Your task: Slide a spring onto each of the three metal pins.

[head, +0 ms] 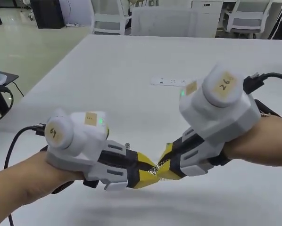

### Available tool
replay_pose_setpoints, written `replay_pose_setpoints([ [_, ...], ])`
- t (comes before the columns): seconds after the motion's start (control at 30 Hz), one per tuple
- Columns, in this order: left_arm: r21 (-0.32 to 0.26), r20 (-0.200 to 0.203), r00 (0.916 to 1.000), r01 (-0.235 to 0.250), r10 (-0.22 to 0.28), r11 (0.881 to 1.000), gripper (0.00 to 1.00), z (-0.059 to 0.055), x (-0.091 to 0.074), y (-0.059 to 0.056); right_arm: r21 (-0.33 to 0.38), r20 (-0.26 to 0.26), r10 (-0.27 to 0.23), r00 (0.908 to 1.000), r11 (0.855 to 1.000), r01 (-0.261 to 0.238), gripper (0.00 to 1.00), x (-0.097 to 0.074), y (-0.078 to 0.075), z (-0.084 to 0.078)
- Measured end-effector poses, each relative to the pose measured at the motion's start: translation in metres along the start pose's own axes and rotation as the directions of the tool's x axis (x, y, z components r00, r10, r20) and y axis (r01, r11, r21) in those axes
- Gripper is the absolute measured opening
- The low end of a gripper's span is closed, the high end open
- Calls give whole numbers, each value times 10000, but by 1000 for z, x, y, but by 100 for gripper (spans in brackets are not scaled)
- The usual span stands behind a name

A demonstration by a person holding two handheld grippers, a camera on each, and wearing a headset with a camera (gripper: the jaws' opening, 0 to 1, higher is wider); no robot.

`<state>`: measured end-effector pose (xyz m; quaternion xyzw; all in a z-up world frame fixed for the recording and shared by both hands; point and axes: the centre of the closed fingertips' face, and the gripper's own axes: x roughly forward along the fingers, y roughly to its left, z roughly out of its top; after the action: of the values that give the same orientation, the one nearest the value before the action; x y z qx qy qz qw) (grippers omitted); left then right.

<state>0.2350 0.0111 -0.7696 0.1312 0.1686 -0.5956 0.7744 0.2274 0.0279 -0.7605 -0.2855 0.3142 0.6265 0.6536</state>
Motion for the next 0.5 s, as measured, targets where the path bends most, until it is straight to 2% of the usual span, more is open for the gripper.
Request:
replay_pose_setpoints([
  [0.3,-20,43,10000,-72,72,10000,3,0,2,1,-175,-386,-1,9993,9998,-6,8,1,0,0],
  [0.5,44,49,9999,-92,92,9999,4,0,3,2,-287,-470,-12,9989,9996,-1,8,0,-1,1],
])
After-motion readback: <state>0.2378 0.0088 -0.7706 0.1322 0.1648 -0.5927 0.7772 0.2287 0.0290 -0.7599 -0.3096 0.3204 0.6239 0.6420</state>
